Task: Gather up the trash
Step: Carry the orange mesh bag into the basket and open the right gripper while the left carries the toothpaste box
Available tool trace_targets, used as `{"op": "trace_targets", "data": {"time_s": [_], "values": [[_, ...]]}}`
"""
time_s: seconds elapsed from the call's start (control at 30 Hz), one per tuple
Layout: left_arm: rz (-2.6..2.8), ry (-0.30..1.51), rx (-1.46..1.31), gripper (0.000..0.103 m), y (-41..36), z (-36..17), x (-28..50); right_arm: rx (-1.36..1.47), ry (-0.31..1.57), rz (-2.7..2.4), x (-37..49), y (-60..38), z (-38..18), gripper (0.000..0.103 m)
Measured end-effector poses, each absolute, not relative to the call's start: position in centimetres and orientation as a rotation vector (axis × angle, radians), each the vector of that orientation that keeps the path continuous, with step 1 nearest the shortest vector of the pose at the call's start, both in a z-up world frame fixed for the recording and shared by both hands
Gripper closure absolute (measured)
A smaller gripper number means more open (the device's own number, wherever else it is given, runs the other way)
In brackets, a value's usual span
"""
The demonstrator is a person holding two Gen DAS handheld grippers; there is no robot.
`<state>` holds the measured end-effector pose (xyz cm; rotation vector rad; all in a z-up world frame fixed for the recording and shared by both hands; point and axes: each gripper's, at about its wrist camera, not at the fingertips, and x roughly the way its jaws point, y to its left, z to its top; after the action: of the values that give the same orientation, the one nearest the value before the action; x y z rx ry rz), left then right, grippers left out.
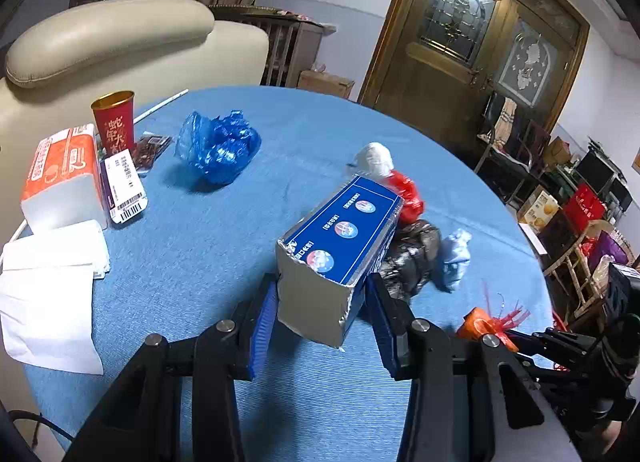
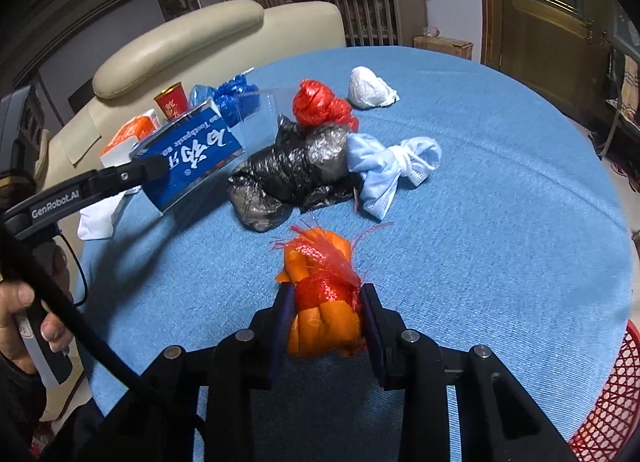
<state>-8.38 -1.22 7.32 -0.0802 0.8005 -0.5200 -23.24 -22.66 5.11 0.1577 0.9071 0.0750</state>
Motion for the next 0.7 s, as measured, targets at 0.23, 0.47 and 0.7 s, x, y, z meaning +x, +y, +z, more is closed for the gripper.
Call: {"op": "trace_targets", "data": {"time_s": [0.23,0.47,0.7], "values": [[-0.566,0.774,-0.067,0.057,-2.7,8.6,-9.9,0.187,0.882,0.049,-24.0,-23.7,5.8,0.068],[-0.632,0.763,-0.042,0.057,-5.4,9.4,-11.4,0.231,0.846,0.007,-25.8,-25.9,6.8,0.068],[-0.697,0.759,-0.004,0.057,-8.5,9.8,-12.9,0.293,0.813,-0.063,-27.7,-29.1,7.6,0.068]]}}
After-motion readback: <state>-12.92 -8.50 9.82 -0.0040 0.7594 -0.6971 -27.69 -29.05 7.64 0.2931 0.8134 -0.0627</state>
